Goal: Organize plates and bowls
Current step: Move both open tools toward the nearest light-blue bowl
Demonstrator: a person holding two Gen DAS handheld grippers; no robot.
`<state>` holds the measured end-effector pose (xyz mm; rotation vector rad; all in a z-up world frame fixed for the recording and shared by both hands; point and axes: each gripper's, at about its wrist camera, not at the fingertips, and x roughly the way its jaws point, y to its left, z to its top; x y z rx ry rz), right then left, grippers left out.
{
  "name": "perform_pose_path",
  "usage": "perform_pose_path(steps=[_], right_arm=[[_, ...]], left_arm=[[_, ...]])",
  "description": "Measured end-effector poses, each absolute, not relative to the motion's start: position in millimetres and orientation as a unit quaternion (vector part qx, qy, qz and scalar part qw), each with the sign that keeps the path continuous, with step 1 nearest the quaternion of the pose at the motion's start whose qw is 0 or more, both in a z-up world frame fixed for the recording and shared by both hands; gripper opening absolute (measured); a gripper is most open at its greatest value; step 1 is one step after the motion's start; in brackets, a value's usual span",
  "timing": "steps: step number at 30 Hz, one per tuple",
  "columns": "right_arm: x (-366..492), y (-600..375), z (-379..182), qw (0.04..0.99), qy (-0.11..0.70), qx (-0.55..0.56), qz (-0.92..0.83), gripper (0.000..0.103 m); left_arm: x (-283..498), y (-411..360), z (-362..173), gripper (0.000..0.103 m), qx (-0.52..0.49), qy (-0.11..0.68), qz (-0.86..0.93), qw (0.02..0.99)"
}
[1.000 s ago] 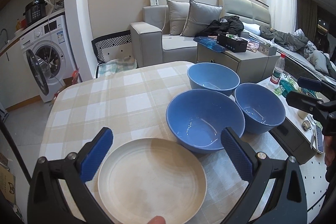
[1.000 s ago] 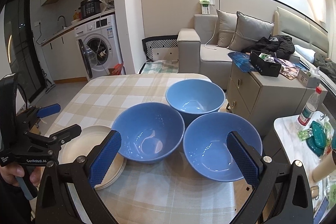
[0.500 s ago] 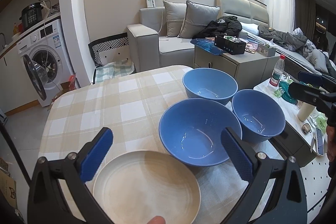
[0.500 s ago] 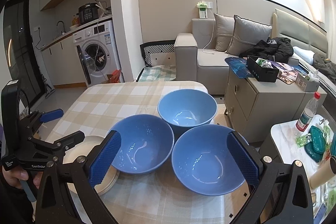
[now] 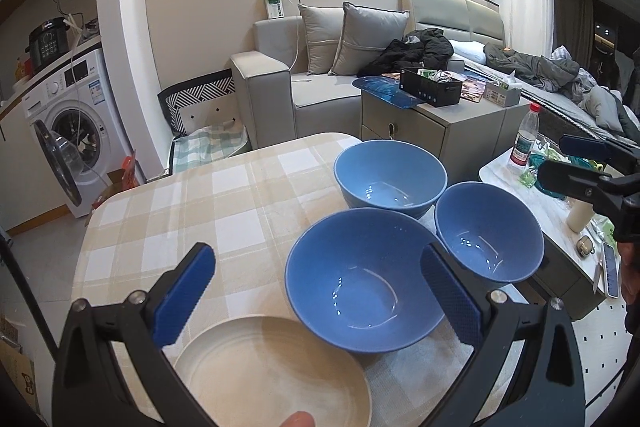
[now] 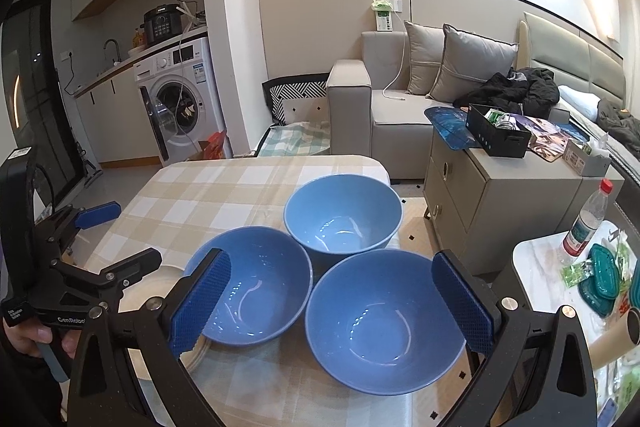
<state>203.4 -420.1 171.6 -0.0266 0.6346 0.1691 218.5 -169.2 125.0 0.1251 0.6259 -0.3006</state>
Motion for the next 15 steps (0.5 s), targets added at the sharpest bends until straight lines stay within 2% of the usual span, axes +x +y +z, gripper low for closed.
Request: perform_pose_path(steps=[15], right_arm=[[228.6, -465.2, 174.7, 0.947, 0.315, 0.022, 0.059, 0.102]], left_arm=[[247.2, -201.8, 125.6, 0.103, 0.064, 0.313, -0.162, 0.934]])
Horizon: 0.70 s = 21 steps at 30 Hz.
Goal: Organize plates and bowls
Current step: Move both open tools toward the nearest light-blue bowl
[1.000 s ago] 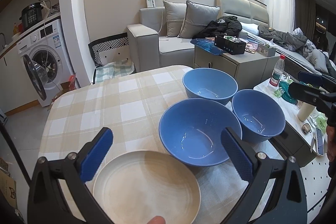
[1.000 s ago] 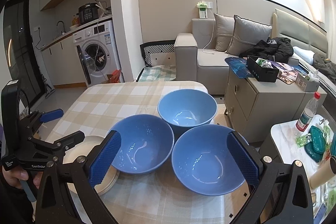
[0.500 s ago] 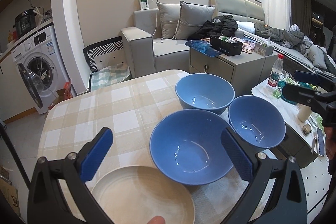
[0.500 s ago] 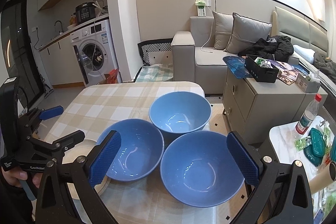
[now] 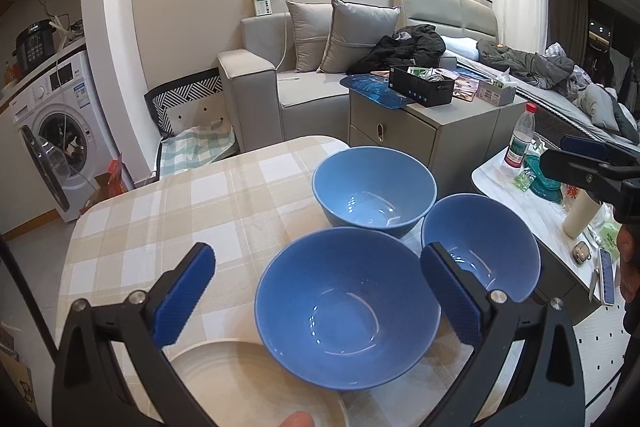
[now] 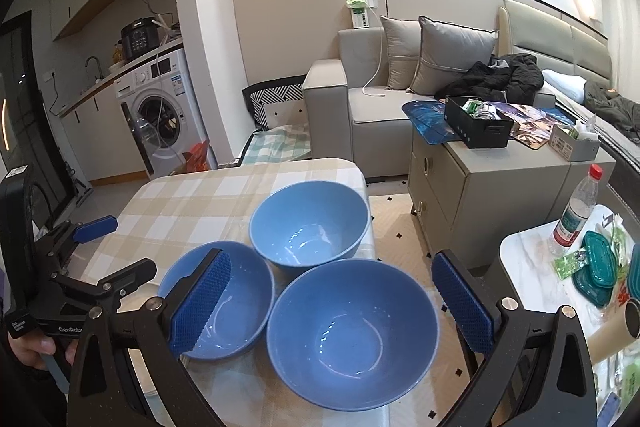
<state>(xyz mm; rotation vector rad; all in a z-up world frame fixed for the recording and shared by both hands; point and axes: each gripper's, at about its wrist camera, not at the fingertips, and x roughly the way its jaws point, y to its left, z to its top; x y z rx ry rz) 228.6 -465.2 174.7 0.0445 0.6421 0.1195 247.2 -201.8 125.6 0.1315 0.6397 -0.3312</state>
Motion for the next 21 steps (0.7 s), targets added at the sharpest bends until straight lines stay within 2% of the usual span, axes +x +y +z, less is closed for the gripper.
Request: perform_pose_path(steps=[21], right_arm=[[279.4, -469.6, 154.3, 0.935, 0.348, 0.037, 0.054, 0.102]], left_arm=[[284.1, -214.6, 117.3, 0.103, 0.055, 0.335, -0.156, 0.928]])
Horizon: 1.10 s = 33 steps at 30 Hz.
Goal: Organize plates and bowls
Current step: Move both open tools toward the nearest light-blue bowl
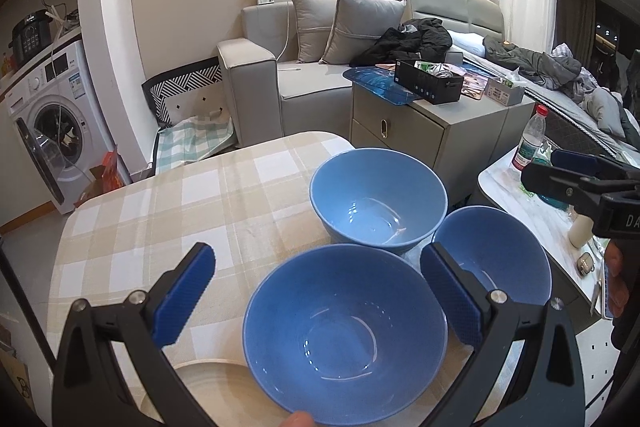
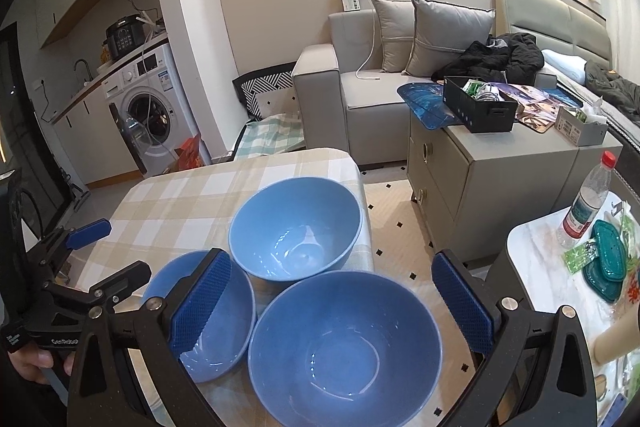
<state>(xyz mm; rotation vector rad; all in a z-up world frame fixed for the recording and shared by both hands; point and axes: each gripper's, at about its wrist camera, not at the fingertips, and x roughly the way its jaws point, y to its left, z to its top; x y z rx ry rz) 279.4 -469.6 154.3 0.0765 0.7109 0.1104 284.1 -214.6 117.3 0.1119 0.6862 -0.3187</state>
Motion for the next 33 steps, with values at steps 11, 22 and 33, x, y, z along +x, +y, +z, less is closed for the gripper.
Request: perform_pose_path(steps=[11, 22, 33], right_arm=[[316.4, -465.3, 132.4, 0.924, 0.375, 0.038, 0.059, 0.102], [337.2, -472.5, 115.9, 0.915, 0.398, 0.042, 0.05, 0.102], [371.4, -484.4, 95.3, 0.899, 0.431, 0.066, 0.034, 0.102]], left_arm=[[310.6, -223.3, 106.0, 0.103, 0.054, 0.353, -0.156, 0.921], [334.8, -239.0, 91.5, 0.103, 0.057, 0.369, -0.168, 0.912], [362.6, -240.7, 78.3, 0.103, 0.052, 0.391, -0.157, 0.905]])
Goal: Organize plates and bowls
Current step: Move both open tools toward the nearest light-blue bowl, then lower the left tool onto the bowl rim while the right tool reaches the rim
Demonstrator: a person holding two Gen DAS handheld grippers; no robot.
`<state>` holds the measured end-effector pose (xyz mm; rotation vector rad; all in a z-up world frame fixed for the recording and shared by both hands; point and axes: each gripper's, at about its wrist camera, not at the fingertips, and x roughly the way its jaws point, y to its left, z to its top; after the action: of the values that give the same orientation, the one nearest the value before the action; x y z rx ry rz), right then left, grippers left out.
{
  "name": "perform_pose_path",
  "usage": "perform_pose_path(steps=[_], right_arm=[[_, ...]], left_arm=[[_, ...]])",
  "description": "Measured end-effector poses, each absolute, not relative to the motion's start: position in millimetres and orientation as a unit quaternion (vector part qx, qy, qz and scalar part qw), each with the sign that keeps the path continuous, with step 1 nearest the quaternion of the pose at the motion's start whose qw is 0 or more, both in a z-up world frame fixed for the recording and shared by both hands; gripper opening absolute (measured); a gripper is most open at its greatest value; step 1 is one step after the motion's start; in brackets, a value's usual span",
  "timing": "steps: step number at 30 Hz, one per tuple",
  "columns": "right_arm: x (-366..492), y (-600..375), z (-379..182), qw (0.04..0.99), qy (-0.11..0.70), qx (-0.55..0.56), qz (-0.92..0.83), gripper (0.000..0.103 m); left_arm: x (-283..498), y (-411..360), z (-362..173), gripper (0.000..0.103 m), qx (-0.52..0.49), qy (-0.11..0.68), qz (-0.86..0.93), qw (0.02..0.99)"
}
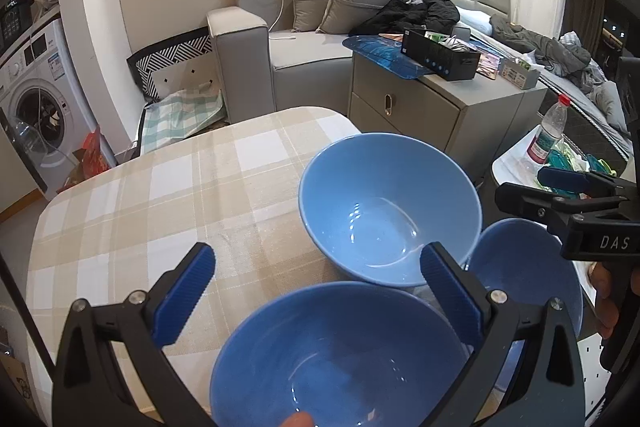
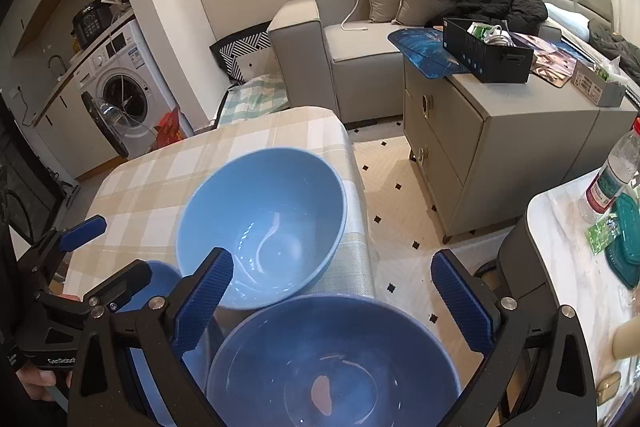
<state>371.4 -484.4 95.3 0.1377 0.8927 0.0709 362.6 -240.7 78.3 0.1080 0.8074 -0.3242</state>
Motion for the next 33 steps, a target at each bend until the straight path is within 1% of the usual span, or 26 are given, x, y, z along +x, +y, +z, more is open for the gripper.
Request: perform_pose_path(steps=[8, 16, 19, 24, 25, 27, 31, 33], right_arm=[[395.0, -485.4, 78.9, 0.887, 0.454, 0.078, 0.026, 0.098], [410.1, -481.6, 67.7, 0.88, 0.47, 0.073, 0.019, 0.094], [413.6, -480.2, 64.6, 0.877, 0.475, 0.068, 0.016, 0.089], [416.8, -479.8, 62.1, 0.875, 0.479, 0.066, 0.016, 0.087], [417.7, -479.6, 61.2, 0.875, 0.48, 0.065, 0.016, 0.087], [418.7, -479.0, 59.7, 0.873, 0.482, 0.065, 0.017, 0.084], [420.4, -476.9, 57.1, 0.872, 0.486, 0.06, 0.022, 0.081], [421.4, -475.9, 56.0, 0.871, 0.488, 0.059, 0.023, 0.079]], left_arm=[[381.5, -243.4, 65.8, 0.103, 0.047, 0.409, -0.143, 0.9], [391.9, -254.4, 57.3, 0.103, 0.063, 0.422, -0.15, 0.892], [397.5, -255.8, 54.5, 0.102, 0.061, 0.43, -0.151, 0.888], [407.1, -253.0, 51.1, 0.101, 0.046, 0.441, -0.145, 0.885], [408.5, -252.6, 50.0, 0.1, 0.046, 0.443, -0.145, 0.884], [411.6, -252.2, 47.5, 0.094, 0.043, 0.449, -0.146, 0.881], [415.6, -250.7, 42.6, 0.091, 0.033, 0.46, -0.147, 0.875], [416.6, -250.5, 40.5, 0.087, 0.032, 0.462, -0.148, 0.874]])
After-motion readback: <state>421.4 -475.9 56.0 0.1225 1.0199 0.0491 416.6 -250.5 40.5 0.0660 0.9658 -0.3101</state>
